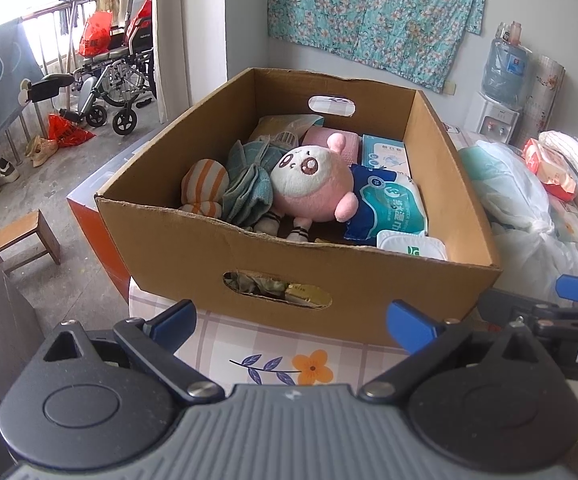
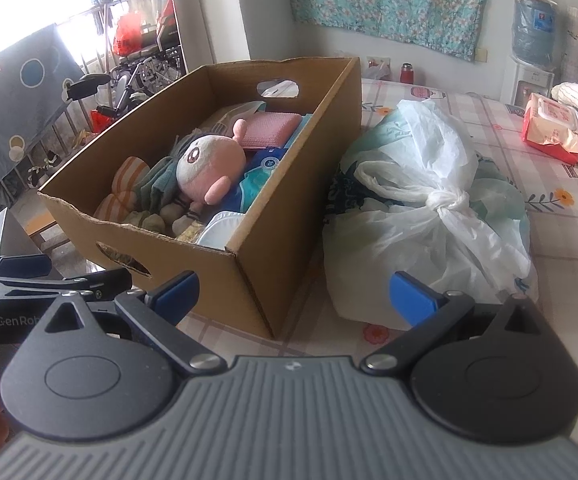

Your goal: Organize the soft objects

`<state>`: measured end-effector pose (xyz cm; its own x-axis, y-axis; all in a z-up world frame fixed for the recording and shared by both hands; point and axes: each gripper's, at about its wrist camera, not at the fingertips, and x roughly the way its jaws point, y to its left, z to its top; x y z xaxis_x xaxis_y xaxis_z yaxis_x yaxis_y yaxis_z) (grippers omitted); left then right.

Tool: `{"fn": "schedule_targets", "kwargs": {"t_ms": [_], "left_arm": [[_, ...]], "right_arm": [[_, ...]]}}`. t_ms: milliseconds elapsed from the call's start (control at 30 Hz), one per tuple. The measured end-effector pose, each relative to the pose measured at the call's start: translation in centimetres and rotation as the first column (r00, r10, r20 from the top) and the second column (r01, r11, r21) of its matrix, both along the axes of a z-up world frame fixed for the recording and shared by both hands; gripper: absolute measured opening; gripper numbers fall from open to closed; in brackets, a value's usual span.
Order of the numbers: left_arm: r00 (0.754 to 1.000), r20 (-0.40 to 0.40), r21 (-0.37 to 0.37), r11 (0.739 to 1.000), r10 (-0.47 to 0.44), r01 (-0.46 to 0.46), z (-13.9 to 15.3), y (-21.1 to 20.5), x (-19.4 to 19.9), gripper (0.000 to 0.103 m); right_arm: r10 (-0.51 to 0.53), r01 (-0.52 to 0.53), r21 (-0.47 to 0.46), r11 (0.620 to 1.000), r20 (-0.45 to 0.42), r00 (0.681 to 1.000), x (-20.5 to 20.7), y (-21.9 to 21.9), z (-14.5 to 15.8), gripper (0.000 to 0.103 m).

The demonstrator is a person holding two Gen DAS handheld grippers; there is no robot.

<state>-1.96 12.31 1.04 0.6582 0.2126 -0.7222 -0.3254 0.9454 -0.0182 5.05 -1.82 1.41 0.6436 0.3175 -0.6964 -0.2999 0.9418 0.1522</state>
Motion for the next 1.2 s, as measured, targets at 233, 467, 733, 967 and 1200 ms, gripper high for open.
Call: {"fn": "schedule_targets", "kwargs": {"t_ms": [233,467,733,967,1200], "left_arm": [[1.000,-0.005,-0.002,1.000,0.003,-0.003,-0.2,0.1,0.0,0.102],[1.000,-0.012,-0.002,1.000,0.007,-0.007,-0.3,0.1,0.1,0.102],[1.000,-0.020,-0.002,1.000,0.009,-0.009,-0.5,0.2,0.2,0.102],[1.000,-0.024,0.001,1.000,0.009,-0.009,-0.6,0.1,0.3,0.101],[1.000,-0.023,0.000,1.000,0.009,-0.009,-0.6,0.1,0.2,0.101]], "right_arm": [[0.001,-0.001,-0.001,1.000,-0.005,1.000,0.1,0.0,-0.1,0.102],[0.002,-0.002,-0.004,1.000,-0.015,1.000,0.2,0.2,-0.4,0.102],[0.001,-0.001,0.005,1.000,-0.033,0.999,0.7,0.2,-0.8,0.102],[0.000,0.000,0.008,1.000,-0.044,0.999,0.8,0.1,-1.0,0.102],[-0.001,0.001,0.009,1.000,-0.046,0.999,0.8,0.1,-1.1,0.102]]}}
